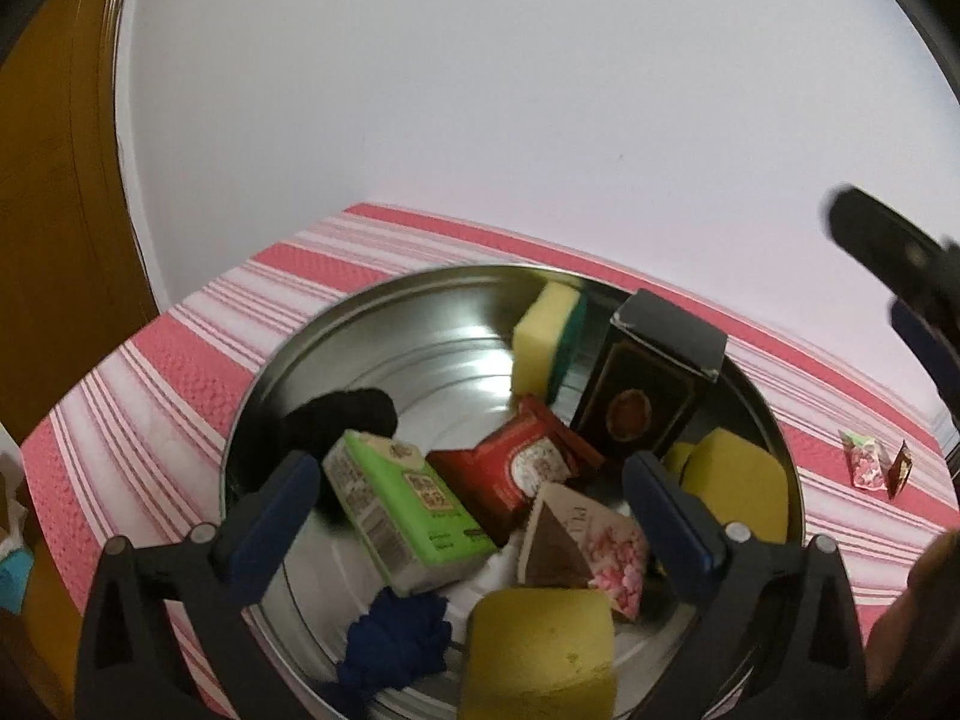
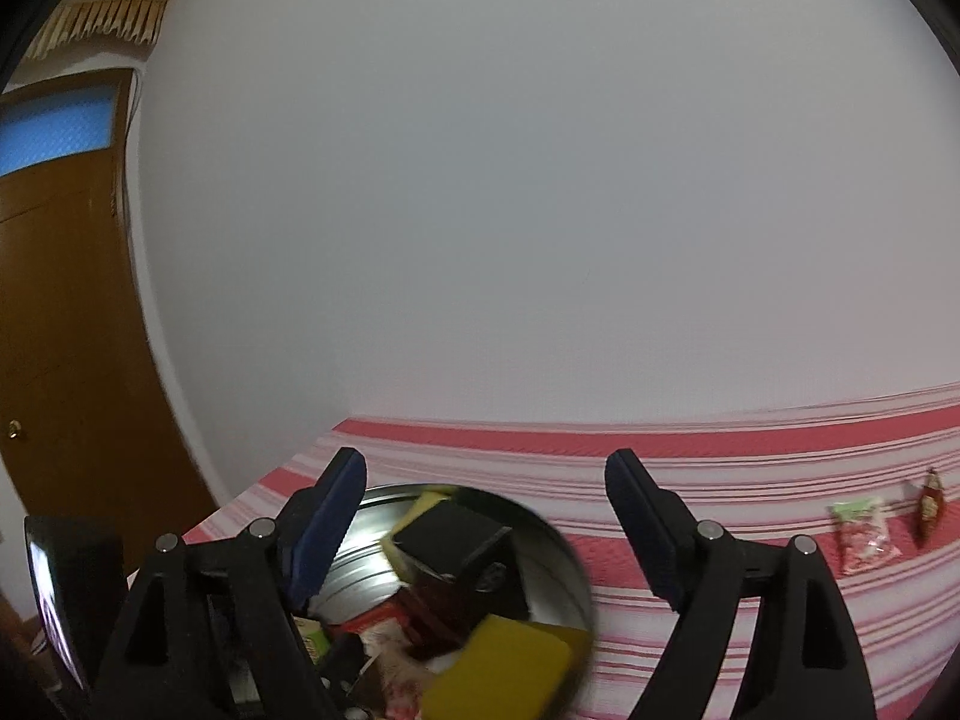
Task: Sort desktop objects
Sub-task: 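Withdraw both tools from the tin toward the last two packets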
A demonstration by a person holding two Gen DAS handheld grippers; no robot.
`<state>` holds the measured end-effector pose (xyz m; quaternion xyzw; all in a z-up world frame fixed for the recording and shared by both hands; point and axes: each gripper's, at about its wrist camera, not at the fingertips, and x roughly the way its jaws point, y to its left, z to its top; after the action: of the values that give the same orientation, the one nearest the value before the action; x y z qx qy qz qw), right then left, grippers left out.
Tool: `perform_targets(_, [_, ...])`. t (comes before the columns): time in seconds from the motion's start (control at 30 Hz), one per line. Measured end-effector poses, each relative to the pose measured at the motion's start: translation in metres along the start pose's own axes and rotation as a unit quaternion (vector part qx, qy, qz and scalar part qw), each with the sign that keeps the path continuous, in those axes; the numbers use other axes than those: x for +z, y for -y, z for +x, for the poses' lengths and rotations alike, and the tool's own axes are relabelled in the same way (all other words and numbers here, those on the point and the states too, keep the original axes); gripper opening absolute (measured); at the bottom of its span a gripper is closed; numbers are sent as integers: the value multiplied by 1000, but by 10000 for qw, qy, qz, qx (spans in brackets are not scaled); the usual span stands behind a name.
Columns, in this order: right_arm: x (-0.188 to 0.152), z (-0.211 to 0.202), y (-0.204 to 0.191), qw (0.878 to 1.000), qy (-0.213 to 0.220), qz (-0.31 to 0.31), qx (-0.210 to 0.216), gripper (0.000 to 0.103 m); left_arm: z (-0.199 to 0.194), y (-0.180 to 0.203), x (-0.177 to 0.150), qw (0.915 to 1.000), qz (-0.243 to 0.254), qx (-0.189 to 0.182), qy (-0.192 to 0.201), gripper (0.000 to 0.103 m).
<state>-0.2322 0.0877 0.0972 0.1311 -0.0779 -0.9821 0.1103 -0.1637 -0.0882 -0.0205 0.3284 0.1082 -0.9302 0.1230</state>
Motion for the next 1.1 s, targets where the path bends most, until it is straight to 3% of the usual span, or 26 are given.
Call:
perform_targets(0.27, [-12, -22, 26, 9979, 433, 51, -481, 91, -7, 11, -5, 9992, 168, 181, 300, 103])
perform_targets(0.57, [-34, -36, 52, 9960, 465, -44, -766, 91, -13, 21, -9, 9986, 223, 195, 440, 103])
perform_targets(0.77, [-44, -45, 62, 9912, 751, -208, -1074, 91, -26, 42, -20, 9941, 482, 379, 894, 103])
perform_targets(0.9, [-45, -46, 71, 9894, 721, -196, -1248, 91, -33, 56, -27, 9877, 735, 528, 1274, 102])
perform_targets(1.1, [-44, -54, 79, 9893, 712, 30, -1276, 91, -33, 63, -30, 9877, 822, 412, 1261, 102])
